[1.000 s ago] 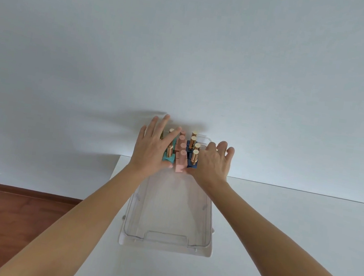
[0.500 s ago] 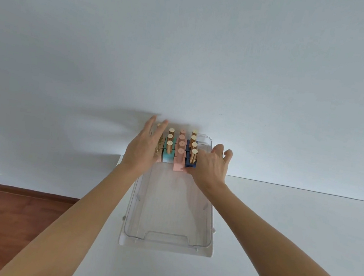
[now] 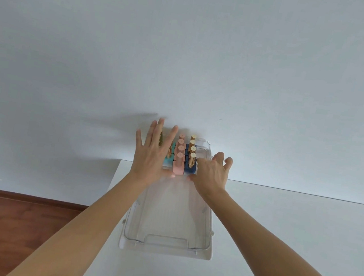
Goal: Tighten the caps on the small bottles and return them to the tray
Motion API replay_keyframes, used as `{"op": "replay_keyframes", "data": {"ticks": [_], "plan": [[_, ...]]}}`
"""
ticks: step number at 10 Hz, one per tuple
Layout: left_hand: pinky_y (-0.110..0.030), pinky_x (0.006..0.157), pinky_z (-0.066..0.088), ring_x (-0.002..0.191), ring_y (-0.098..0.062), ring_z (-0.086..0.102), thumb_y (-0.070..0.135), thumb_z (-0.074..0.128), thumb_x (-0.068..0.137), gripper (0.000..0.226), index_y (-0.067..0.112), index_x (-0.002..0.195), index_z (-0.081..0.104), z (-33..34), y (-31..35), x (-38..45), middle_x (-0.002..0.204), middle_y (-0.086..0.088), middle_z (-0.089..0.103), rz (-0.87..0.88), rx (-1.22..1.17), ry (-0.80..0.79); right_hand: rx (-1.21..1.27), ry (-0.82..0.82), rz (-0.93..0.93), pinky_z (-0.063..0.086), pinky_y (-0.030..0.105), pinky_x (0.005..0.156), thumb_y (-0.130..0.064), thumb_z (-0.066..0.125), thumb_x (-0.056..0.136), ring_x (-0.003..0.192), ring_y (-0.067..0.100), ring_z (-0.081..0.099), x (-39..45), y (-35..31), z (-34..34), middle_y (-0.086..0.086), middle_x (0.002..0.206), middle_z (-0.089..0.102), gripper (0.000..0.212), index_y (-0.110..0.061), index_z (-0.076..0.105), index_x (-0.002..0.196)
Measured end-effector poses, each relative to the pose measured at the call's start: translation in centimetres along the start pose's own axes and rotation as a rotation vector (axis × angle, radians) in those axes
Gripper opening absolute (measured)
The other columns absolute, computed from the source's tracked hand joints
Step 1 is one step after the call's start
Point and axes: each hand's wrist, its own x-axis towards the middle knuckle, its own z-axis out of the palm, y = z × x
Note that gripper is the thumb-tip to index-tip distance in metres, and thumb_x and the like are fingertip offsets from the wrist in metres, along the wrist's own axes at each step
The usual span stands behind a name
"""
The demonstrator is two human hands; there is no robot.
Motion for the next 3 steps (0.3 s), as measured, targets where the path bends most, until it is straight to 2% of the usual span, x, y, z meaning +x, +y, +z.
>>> {"op": "replay_keyframes", "data": {"ticks": [1, 3], "plan": [[-0.065, 0.114, 0.016, 0.150, -0.035, 0.007, 0.069, 0.076, 0.055, 0.134, 0.025, 0.154, -0.002, 0.64, 0.49, 0.23, 0.163, -0.016, 0.000, -0.036, 0.000, 0.005, 0.005, -0.010, 0.002, 0.015, 0.041, 0.089, -0.026, 0.065, 0.082, 0.109, 0.026, 0.041, 0.15, 0.02, -0.08, 0.000, 0.072, 0.052, 0.004, -0.022, 0.066, 0.083], [-0.066, 0.114, 0.011, 0.151, -0.035, 0.002, 0.071, 0.076, 0.055, 0.139, 0.026, 0.153, -0.011, 0.18, 0.71, -0.56, 0.163, -0.014, -0.004, -0.015, -0.001, -0.009, 0.057, 0.011, -0.045, 0.016, 0.043, 0.094, -0.039, 0.066, 0.083, 0.114, 0.026, 0.042, -0.53, 0.50, -0.46, 0.003, 0.088, 0.066, 0.021, -0.021, 0.066, 0.094]]}}
